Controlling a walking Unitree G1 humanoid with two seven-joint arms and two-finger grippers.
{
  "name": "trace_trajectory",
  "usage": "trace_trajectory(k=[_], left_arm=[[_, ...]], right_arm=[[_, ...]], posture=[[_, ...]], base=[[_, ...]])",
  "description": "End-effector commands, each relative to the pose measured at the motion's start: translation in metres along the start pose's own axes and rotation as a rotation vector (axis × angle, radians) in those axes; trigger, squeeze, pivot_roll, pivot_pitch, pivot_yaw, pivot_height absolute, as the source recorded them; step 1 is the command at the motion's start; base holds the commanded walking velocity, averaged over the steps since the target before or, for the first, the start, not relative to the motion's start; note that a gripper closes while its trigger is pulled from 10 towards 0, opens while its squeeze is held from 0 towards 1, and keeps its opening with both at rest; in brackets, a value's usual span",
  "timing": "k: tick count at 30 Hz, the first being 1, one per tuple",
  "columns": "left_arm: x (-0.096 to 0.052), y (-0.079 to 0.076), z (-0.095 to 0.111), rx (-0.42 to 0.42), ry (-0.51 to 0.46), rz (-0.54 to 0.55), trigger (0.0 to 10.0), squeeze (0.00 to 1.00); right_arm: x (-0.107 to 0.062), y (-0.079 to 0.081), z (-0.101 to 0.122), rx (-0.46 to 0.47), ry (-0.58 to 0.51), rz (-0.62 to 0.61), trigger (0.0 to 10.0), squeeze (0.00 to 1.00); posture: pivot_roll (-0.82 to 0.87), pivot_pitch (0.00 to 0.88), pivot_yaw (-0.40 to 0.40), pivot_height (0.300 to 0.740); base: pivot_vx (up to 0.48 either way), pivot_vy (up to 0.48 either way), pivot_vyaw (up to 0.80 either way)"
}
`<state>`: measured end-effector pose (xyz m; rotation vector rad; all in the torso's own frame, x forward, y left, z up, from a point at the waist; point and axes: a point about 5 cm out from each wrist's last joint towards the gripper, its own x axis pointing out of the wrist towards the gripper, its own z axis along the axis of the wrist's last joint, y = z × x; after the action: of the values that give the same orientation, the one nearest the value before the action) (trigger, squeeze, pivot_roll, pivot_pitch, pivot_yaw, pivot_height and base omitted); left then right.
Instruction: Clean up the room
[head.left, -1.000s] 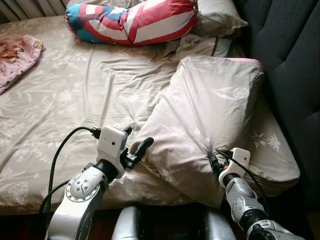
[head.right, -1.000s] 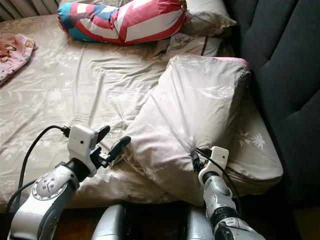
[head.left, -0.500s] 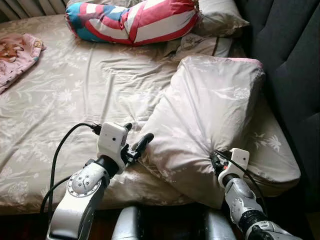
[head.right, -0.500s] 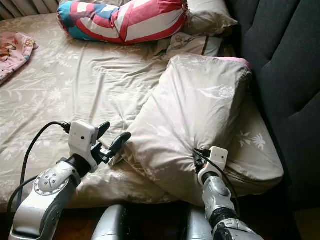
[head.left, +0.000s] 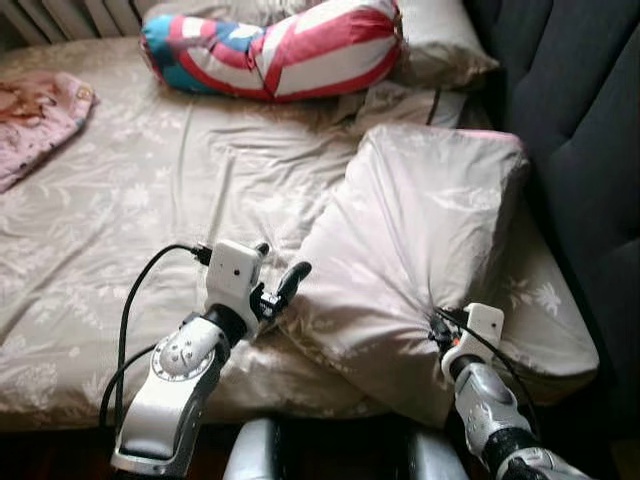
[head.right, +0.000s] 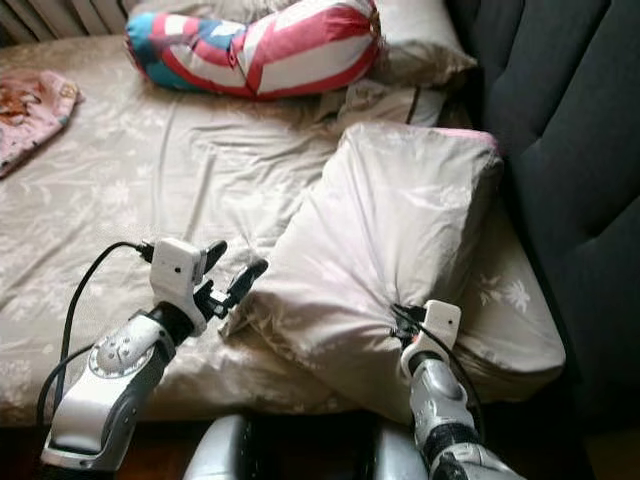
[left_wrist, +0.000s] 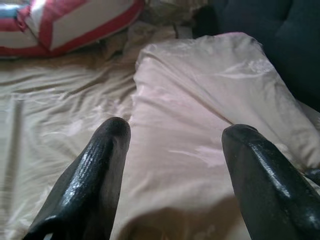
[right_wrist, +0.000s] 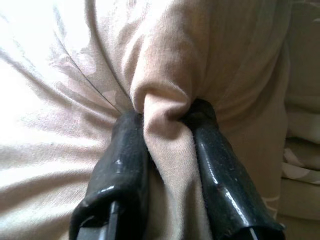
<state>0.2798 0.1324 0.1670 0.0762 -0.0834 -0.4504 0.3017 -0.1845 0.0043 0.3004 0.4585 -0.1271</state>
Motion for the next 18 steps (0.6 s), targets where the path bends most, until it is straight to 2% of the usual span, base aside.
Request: trace_trajectory(k=[1,4,8,9,18], left_arm=[[-0.001,0.004,-0.002,0.02,0.005,0.019,10.0,0.0],[0.001,0.006,-0.004,0.02,0.0,0.025,10.0,0.0],[0.005,0.006,-0.008,0.018,-0.007,0.035,10.0,0.0],[0.005,0.007,-0.009,0.016,-0.009,0.041,10.0,0.0],[0.013,0.008,-0.014,0.009,-0.019,0.05,10.0,0.0]], right_arm=[[-0.011,-0.01,-0.035,0.034,0.143,-0.056,0.0,0.0],[-0.011,-0.015,-0.033,0.036,0.134,-0.077,0.0,0.0],[-0.012,-0.03,-0.027,0.016,0.126,-0.172,0.0,0.0],[-0.012,-0.035,-0.023,-0.003,0.112,-0.198,10.0,0.0],[-0.012,-0.079,0.034,-0.001,-0.089,-0.401,10.0,0.0]], posture=[[0.1,0.094,0.056,0.63],[0.09,0.075,0.05,0.63],[0.07,0.034,0.038,0.63],[0.06,0.023,0.035,0.63],[0.02,0.0,0.025,0.63]], base=[[0.0,0.0,0.0],[0.0,0.0,0.0],[0.0,0.0,0.0],[0.0,0.0,0.0],[0.0,0.0,0.0]])
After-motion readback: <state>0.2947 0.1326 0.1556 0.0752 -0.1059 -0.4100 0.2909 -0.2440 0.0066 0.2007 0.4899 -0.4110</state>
